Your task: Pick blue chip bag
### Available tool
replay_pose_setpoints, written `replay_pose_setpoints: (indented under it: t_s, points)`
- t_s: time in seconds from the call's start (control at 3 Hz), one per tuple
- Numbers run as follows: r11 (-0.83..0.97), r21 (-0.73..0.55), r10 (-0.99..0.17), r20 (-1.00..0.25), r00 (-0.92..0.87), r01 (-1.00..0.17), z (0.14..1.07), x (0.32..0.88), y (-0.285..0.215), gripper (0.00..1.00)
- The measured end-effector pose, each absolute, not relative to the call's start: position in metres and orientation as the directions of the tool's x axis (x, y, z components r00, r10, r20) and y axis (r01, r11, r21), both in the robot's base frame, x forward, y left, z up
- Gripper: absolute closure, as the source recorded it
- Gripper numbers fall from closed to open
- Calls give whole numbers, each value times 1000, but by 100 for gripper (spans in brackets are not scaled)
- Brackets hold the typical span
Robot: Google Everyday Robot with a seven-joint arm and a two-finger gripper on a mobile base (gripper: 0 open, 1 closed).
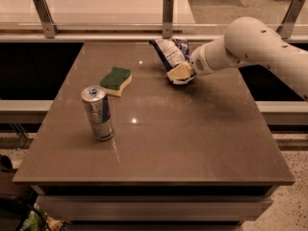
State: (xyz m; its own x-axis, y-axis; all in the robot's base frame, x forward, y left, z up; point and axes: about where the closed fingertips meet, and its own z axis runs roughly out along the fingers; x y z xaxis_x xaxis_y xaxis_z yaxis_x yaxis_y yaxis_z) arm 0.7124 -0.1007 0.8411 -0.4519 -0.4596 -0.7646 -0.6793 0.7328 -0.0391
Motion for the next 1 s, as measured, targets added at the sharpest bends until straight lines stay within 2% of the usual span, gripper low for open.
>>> replay_pose_setpoints:
  t_s: [1.0]
  points:
    - [780, -140, -467, -779, -419, -610, 902, 703, -140, 100]
